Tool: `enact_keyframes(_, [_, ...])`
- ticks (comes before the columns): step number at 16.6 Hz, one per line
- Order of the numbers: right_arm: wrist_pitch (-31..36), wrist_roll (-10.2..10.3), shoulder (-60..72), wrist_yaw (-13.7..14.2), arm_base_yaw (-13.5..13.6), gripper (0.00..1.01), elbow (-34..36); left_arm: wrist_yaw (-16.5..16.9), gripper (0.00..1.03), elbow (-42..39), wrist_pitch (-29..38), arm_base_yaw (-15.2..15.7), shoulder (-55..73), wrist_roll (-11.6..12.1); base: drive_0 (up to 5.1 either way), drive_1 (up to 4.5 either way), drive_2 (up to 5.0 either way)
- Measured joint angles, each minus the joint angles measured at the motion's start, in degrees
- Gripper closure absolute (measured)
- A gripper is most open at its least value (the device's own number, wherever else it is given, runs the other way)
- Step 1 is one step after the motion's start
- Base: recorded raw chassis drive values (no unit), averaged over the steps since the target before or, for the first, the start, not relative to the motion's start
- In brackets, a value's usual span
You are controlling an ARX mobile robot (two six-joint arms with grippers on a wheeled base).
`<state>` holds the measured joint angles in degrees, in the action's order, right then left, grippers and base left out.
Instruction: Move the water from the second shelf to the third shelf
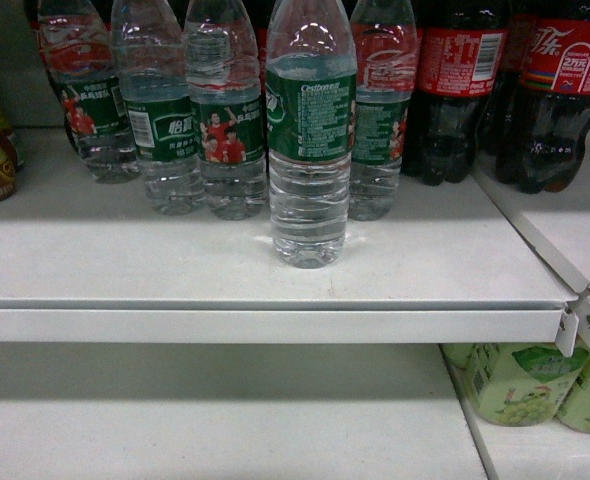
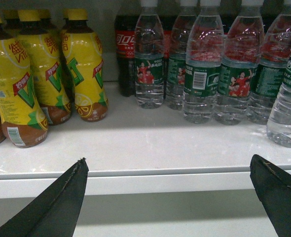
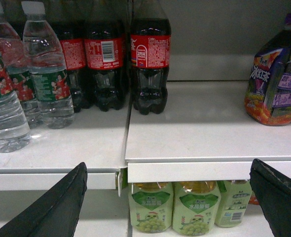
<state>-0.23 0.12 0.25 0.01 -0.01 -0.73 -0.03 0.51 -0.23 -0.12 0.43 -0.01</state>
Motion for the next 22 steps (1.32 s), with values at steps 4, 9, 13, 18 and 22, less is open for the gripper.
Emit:
enact_keyframes(4, [0.0,0.0,0.0,0.0,0.0,0.03,0.0,0.0,0.05,0.0,0.0,0.0,0.0,0.0,0.0,0.0,0.0])
enact_keyframes(9, [0.0,0.0,0.0,0.0,0.0,0.03,0.0,0.0,0.05,0.0,0.0,0.0,0.0,0.0,0.0,0.0,0.0])
enact_keyframes(13, [0.0,0.0,0.0,0.0,0.0,0.03,0.0,0.0,0.05,0.0,0.0,0.0,0.0,0.0,0.0,0.0,0.0])
enact_keyframes(18, [0.0,0.0,0.0,0.0,0.0,0.03,0.0,0.0,0.05,0.0,0.0,0.0,0.0,0.0,0.0,0.0,0.0])
enact_keyframes(22, [0.0,0.0,0.0,0.0,0.0,0.03,0.0,0.0,0.05,0.0,0.0,0.0,0.0,0.0,0.0,0.0,0.0])
